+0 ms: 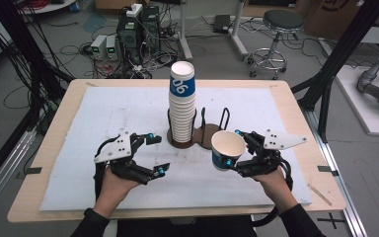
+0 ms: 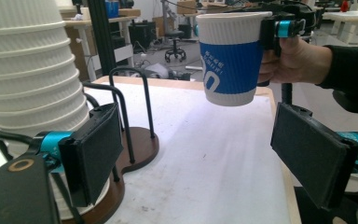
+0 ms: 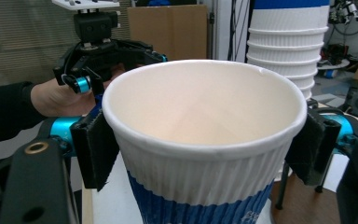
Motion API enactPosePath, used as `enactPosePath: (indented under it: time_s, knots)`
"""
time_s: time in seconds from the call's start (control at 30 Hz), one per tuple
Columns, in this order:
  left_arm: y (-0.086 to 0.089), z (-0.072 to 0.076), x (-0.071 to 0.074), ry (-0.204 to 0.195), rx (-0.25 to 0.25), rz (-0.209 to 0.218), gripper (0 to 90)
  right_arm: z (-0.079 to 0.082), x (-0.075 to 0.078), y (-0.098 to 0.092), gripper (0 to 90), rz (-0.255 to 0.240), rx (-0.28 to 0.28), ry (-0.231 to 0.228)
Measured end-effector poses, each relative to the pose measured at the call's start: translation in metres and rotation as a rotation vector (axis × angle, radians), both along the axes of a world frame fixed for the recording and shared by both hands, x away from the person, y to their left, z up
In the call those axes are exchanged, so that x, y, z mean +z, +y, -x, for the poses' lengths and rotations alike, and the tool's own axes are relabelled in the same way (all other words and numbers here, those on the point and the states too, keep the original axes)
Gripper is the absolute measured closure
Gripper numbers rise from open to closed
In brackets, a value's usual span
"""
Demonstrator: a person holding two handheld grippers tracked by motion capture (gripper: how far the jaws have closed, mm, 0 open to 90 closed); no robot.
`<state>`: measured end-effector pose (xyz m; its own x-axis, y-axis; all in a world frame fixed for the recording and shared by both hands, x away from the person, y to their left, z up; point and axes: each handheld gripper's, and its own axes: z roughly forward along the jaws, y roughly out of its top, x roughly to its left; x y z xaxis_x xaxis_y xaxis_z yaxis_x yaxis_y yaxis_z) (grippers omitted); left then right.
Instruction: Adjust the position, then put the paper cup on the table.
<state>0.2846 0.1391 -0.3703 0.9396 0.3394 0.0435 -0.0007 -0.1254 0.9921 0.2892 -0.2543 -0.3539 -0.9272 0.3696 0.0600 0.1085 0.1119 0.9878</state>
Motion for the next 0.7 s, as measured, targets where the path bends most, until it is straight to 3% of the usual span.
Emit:
enactPosePath:
  time_s: [0.2,0.43,0.7]
  knots:
    - [0.005,-0.005,-0.008,0.030,0.014,0.016,16.5,-0.001,-0.001,-0.003,22.2,-0.007,-0.008,0.003]
    - [-0.001,-0.002,-0.005,0.005,0.003,0.011,16.5,0.002,0.000,-0.001,22.3,0.005,-0.009,-0.009]
    - [0.001,-0.007,-0.012,0.022,0.016,-0.002,16.5,0.005,0.003,-0.001,22.4,0.015,-0.004,-0.017]
